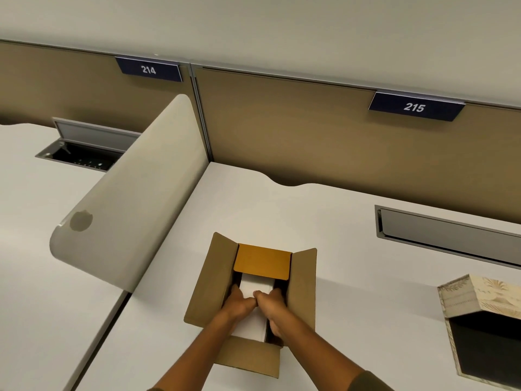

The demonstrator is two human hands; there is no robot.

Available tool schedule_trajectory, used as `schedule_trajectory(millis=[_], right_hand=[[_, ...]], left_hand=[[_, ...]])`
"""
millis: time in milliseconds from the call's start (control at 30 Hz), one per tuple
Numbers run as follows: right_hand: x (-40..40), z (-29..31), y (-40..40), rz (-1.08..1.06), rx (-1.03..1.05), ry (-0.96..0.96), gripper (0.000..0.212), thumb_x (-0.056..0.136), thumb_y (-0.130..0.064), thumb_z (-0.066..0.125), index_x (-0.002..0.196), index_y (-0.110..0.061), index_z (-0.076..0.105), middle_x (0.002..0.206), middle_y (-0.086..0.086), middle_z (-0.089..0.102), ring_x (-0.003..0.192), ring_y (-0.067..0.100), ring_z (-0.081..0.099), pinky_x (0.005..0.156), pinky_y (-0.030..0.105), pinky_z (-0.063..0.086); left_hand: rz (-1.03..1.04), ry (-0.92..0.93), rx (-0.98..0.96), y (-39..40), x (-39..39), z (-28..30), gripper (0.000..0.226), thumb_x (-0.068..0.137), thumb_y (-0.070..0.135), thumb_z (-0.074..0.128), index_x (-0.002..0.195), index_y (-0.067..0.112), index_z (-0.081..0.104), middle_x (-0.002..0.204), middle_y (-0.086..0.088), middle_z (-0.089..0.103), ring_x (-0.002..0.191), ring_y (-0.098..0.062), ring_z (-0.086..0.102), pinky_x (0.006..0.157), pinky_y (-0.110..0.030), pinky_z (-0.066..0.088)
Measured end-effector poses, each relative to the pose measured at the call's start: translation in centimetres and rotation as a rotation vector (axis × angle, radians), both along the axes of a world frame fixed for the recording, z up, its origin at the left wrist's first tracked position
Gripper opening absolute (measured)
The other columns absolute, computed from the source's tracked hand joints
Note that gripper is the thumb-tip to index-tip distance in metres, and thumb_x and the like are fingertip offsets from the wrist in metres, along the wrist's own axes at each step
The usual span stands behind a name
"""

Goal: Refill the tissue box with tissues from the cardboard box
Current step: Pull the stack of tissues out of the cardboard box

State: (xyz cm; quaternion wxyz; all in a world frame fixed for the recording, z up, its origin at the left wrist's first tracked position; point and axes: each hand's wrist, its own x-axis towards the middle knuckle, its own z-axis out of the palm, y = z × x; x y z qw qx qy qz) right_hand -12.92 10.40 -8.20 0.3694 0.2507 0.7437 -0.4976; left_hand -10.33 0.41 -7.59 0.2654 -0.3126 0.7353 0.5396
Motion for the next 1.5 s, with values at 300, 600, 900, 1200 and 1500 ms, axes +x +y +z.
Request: schedule_trajectory(millis=[300, 600, 900, 1200, 1500], right_hand=[[-0.5, -0.2, 0.6, -0.019, -0.055, -0.052, 0.062, 0.095, -0.03, 0.053, 0.145, -0.004, 0.027, 0.139, 0.014, 0.049, 0.114, 0.023, 0.052, 0.084, 0.028, 0.041], [-0.2, 1.4, 0.9, -0.015, -0.166, -0.063, 0.045, 0.098, -0.026, 0.048, 0.137, -0.006, 0.042, 0.122, 0.011, 0.06, 0.109, 0.02, 0.057, 0.094, 0.03, 0.047], [0.3, 3.9, 2.3, -0.05, -0.323, -0.08, 0.037, 0.097, -0.016, 0.055, 0.131, -0.004, 0.046, 0.115, 0.013, 0.064, 0.105, 0.023, 0.062, 0.091, 0.034, 0.053], [1.0, 7.3, 3.9, -0.121, -0.497, -0.102, 0.038, 0.093, -0.006, 0.061, 0.131, -0.001, 0.054, 0.125, 0.023, 0.064, 0.113, 0.036, 0.063, 0.097, 0.048, 0.052], [0.1, 10.1, 3.8, -0.186, -0.492, -0.124, 0.044, 0.086, -0.009, 0.071, 0.126, -0.001, 0.055, 0.12, 0.023, 0.066, 0.109, 0.037, 0.065, 0.097, 0.053, 0.051]], left_hand=[[0.026, -0.044, 0.012, 1.0, -0.6, 0.2, 0.09, 0.091, 0.025, 0.057, 0.151, 0.006, -0.007, 0.163, -0.014, 0.009, 0.149, -0.03, 0.016, 0.115, -0.038, 0.029], [0.069, -0.008, 0.08, 0.9, 0.3, 1.9, 0.11, 0.069, 0.04, 0.069, 0.152, 0.008, 0.004, 0.156, -0.013, 0.029, 0.14, -0.03, 0.035, 0.102, -0.036, 0.04], [0.012, 0.069, 0.179, -0.1, 0.9, 3.4, 0.11, 0.058, 0.035, 0.079, 0.148, 0.012, 0.02, 0.139, -0.012, 0.051, 0.123, -0.028, 0.054, 0.107, -0.047, 0.046], [-0.014, 0.038, 0.395, -0.6, 1.4, 6.7, 0.081, 0.065, 0.016, 0.081, 0.134, 0.01, 0.04, 0.125, -0.02, 0.063, 0.111, -0.036, 0.065, 0.093, -0.049, 0.055], [-0.046, 0.053, 0.417, -1.6, 1.1, 9.1, 0.071, 0.071, 0.03, 0.081, 0.129, 0.003, 0.052, 0.112, -0.022, 0.07, 0.094, -0.031, 0.07, 0.073, -0.037, 0.057]])
